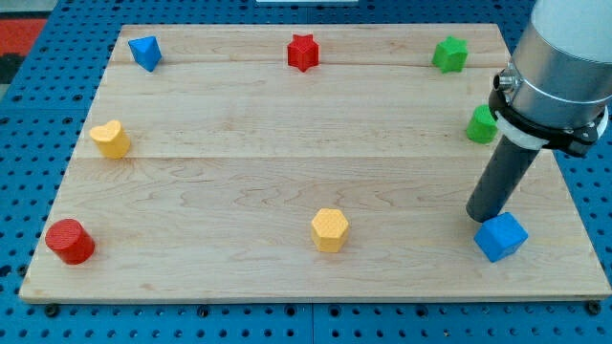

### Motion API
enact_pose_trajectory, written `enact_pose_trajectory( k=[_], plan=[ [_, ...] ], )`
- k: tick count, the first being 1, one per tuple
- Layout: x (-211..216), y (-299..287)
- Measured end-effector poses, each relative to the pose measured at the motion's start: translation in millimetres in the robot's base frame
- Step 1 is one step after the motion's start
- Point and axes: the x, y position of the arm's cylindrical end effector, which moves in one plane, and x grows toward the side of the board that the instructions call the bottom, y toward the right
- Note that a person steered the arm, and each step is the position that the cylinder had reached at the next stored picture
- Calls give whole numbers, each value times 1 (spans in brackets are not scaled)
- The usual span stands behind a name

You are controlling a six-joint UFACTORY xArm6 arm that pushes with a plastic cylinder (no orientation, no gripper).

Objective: Move your arm to the center right

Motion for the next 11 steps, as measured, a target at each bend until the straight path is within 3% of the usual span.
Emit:
enact_pose_trajectory(
  k=[1,3,4,9,11],
  plan=[
    [0,0],
    [-68,13],
    [-48,35],
    [-51,60],
    [-83,60]
  ],
)
